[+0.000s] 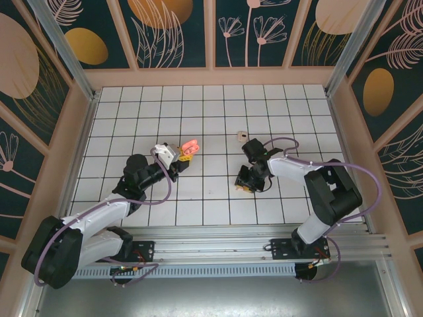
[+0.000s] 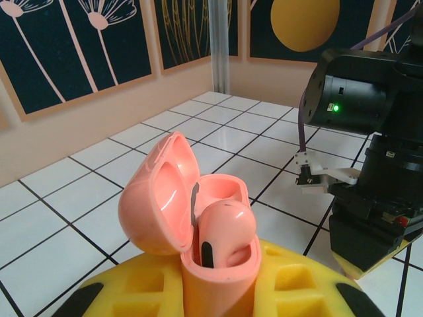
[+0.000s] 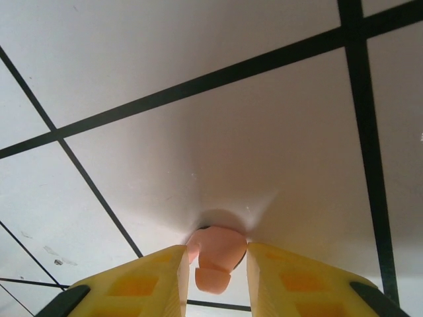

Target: Insert wireless bluetooth earbuds into charging case

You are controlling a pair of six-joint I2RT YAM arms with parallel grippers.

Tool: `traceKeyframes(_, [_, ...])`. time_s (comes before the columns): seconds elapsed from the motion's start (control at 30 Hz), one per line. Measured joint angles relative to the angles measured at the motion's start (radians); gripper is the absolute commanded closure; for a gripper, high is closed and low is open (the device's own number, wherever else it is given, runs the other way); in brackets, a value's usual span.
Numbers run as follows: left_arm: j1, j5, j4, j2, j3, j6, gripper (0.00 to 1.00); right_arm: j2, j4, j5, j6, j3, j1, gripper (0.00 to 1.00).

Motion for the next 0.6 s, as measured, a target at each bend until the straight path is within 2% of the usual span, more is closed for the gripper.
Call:
traceKeyframes(0.33, [0.0, 0.0, 0.0, 0.0, 0.0, 0.0, 0.85, 0.011, 0.016, 0.02, -0.009, 0.006, 0.0, 0.79])
traceKeyframes(0.6, [0.0, 0.007, 0.0, 0.008, 0.0, -0.004, 0.86, -0.024, 0.016, 0.097, -0.05, 0.018, 0.002, 0.83])
